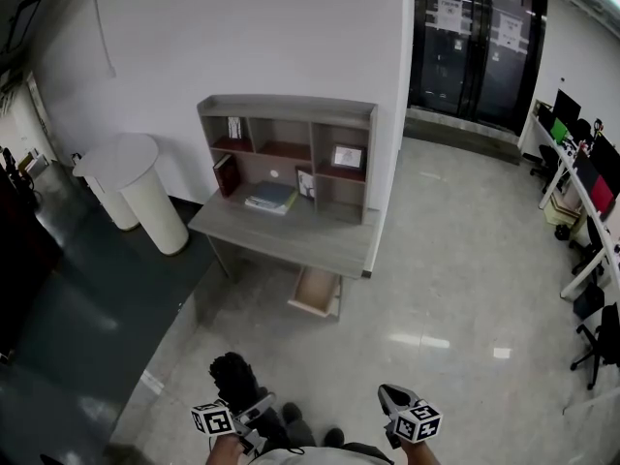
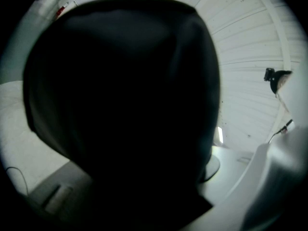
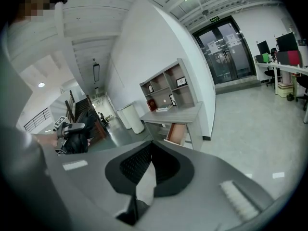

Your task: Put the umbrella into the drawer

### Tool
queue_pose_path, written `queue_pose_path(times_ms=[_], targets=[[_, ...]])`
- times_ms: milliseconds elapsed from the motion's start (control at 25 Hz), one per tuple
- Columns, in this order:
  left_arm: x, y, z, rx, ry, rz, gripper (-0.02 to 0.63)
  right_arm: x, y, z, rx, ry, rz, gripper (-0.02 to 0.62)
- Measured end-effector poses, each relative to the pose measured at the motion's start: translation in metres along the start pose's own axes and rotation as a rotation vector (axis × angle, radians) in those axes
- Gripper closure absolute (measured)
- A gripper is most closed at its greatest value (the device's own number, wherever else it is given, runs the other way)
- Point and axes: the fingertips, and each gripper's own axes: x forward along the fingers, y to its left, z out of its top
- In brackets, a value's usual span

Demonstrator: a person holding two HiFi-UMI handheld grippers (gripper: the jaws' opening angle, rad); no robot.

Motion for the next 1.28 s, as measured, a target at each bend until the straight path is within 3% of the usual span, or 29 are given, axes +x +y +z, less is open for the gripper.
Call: queue_pose_path(times_ms=[440, 1000, 1280], targets=[[0.038, 0.044, 0.043, -0.016, 0.049, -0.012, 0.364, 0.045, -0.024, 0.026, 0.041, -0.009, -0.059, 0.59], [0.083, 0.135, 0.157, -0.058, 0.079, -0.031, 0.364, 0.181, -0.016, 0.082, 0.037, 0.038, -0.082, 0.591], [0.098, 0.176, 0.21, -0.058, 0.104, -0.044, 0.364, 0.233, -0.009, 0.119, -0.039, 0.045, -0.118, 0.591]])
